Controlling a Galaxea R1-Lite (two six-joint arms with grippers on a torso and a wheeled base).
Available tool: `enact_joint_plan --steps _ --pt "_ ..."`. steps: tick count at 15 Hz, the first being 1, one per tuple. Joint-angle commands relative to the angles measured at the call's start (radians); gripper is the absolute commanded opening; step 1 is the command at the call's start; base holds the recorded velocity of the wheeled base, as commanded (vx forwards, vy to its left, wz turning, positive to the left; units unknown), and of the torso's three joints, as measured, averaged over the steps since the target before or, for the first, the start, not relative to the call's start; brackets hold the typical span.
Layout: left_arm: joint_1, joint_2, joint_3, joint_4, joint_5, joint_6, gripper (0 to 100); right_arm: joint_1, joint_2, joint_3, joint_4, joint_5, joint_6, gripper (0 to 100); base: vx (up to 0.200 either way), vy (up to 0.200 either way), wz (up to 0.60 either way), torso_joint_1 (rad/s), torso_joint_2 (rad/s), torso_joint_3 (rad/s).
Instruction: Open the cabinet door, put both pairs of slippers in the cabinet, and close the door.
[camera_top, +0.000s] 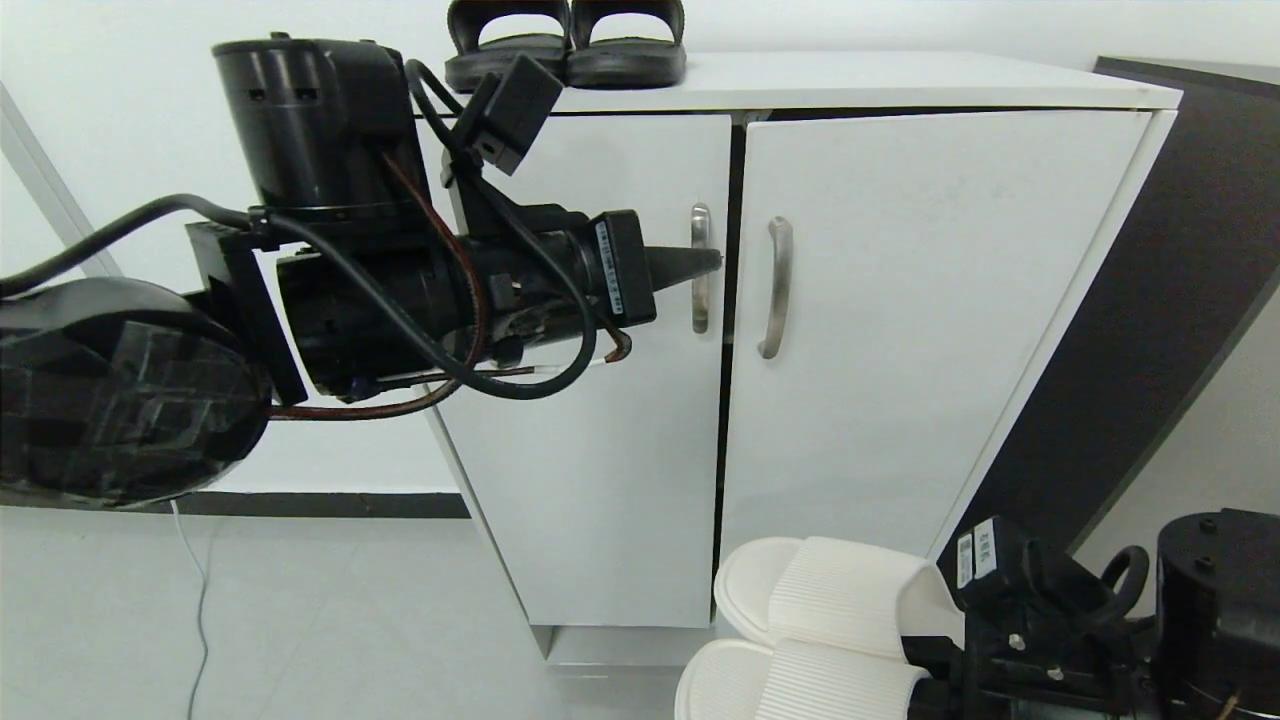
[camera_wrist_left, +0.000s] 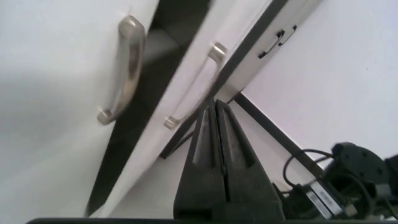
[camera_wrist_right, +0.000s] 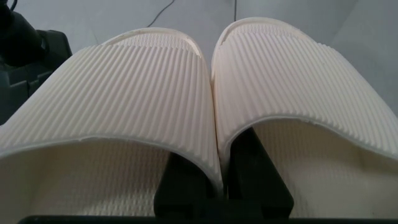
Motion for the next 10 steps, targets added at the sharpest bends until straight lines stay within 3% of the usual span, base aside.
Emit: enact_joint_plan --steps 1,10 --pt "0.003 0.039 -0.026 0.002 -0.001 0.000 0 0.001 0.002 0.000 0.000 0.000 0.000 0 0.000 0.000 0.00 0.000 0.00 0.000" --pt "0.027 0.107 -0.107 0.002 0.002 0.000 0 0.001 0.012 -0.002 0.001 -0.002 0.000 0 0.000 0.000 0.00 0.000 0.00 0.000"
